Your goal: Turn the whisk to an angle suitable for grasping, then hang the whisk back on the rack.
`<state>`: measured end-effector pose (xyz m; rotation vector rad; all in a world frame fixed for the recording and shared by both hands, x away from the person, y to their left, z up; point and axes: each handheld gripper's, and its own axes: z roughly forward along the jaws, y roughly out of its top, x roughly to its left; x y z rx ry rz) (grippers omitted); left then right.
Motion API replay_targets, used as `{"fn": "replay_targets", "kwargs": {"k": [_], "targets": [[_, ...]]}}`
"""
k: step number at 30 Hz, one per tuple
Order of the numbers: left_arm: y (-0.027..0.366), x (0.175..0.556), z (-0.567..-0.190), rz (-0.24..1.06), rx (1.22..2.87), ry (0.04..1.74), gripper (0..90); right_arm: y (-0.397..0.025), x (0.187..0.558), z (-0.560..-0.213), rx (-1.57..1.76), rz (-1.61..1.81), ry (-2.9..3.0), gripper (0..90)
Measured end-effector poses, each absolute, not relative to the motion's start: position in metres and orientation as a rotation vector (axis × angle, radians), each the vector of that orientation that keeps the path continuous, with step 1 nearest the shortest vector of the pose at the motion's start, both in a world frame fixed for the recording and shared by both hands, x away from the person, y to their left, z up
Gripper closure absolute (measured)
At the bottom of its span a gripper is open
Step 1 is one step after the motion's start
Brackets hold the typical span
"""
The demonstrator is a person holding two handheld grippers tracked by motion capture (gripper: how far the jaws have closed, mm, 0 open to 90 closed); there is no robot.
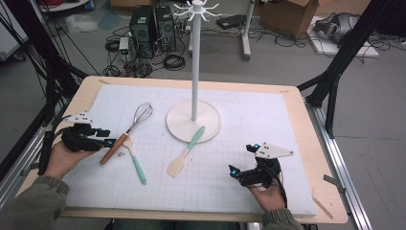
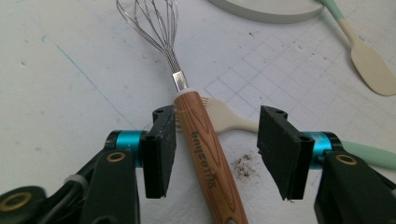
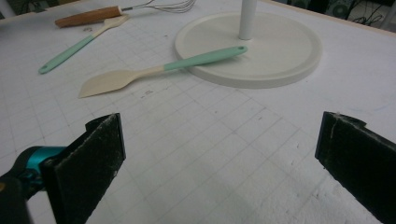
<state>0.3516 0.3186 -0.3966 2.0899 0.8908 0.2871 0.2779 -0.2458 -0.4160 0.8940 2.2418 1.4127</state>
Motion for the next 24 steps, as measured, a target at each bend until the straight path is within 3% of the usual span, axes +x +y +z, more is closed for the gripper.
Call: {"fn": "replay_targets", "kwargs": {"k": [7,24], "targets": [[0.318,0.344,-0.397,0.311,2.086,0.898,41.6,-0.246,0.277,-0.416,0.896,1.413,2.242,0.3],[0.305,0.349,-0.417,0.309,2.129,0.973,45.8,-0.249,0.274,-0.415,0.897,1.416,2.226,0.3]]}}
